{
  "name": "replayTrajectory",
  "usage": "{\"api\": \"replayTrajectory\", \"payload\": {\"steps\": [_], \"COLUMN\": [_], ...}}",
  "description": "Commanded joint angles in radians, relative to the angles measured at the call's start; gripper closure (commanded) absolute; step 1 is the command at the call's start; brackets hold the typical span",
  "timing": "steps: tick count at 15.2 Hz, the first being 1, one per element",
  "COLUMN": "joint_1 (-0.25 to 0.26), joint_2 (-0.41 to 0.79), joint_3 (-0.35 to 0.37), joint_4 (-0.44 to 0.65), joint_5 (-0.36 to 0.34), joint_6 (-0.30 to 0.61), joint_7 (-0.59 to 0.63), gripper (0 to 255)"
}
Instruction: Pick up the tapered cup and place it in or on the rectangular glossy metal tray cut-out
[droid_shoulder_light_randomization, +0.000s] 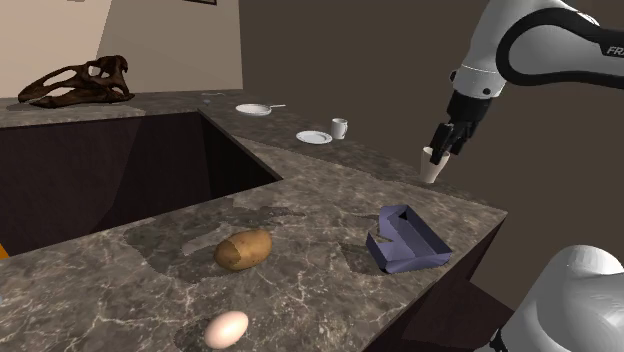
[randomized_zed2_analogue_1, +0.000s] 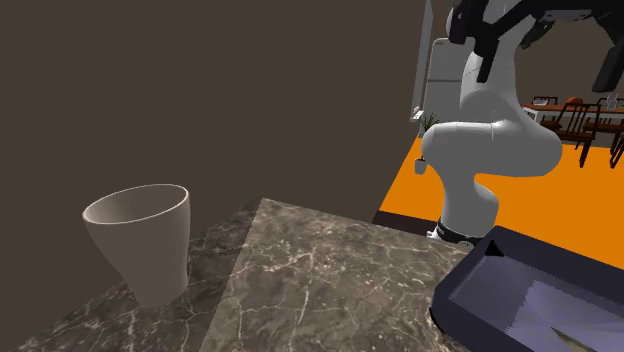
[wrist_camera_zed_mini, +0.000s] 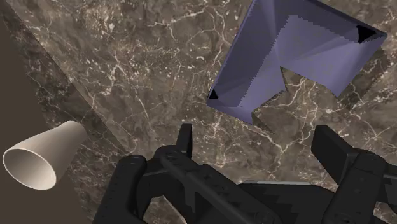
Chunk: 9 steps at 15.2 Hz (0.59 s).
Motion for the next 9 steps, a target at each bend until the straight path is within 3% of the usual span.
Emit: {"api": "replayTrajectory", "payload": {"steps": [1,9], "joint_1": [0.000,-0.043], "joint_2": [0.000,0.148], "joint_3": [0.000,-0.150], "joint_4": [0.000,0.023], "joint_5": [0.000,-0.084], "joint_6": [0.000,0.148], "joint_7": [0.000,-0.143], "gripper": [0,0]}}
